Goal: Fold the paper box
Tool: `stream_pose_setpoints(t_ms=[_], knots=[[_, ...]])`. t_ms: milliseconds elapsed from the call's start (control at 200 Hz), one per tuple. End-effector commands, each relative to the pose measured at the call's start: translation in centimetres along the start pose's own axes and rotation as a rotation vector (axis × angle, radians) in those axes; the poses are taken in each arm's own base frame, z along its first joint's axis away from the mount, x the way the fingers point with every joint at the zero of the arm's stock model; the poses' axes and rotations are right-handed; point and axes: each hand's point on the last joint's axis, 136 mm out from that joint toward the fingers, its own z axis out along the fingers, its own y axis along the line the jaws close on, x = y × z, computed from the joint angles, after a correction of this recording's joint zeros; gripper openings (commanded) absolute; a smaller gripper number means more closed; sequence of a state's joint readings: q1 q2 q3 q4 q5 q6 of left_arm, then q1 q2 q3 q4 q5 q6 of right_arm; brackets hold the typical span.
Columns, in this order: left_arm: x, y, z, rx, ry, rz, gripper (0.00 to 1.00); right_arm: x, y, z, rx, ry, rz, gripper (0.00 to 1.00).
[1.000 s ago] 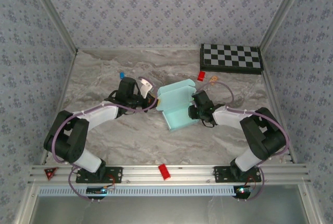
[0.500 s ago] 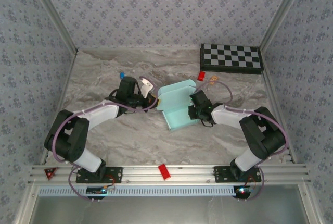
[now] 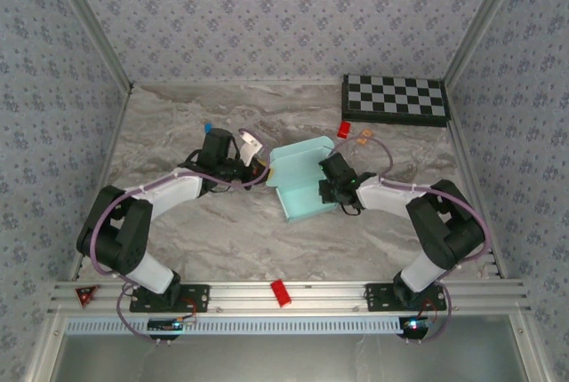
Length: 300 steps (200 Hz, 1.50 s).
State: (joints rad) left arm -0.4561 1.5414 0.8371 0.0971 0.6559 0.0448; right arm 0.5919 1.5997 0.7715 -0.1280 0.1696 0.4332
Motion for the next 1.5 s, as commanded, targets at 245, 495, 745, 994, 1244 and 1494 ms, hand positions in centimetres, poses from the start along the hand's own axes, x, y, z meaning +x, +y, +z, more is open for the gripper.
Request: stream_pose_setpoints(t_ms=[245,495,745,994,1244,1494], knots=[[-0.6,-0.7,-0.8,0.050,0.006,0.017,0.00,0.9,-1.7,1.2,0.068,0.032,0.025,0.26],[-0.6,-0.9,-0.8,0.058,0.009,0.022,0.00,1.1,-2.1,1.6,0.093,0.047,0.037,0.25],[-0.5,-0.5,-1.0,0.040,0.015,0.032,0.00,1.5,-3.7,1.3,0.200,0.080,0.022,0.26],[-0.8,-0.1,-1.5,0.020,0.012,0.054,0.00,1.8,-4.7,0.9,0.262,0.089,0.005,0.20],[-0.7,0.2,-1.9,0.008,0.019,0.060,0.00,2.2,-5.5,0.6,0.340,0.119,-0.039,0.19],[-0.8,0.7,-2.2,-0.014,0.023,0.061,0.00,2.6,-5.8,0.8,0.379,0.148,-0.067,0.17]])
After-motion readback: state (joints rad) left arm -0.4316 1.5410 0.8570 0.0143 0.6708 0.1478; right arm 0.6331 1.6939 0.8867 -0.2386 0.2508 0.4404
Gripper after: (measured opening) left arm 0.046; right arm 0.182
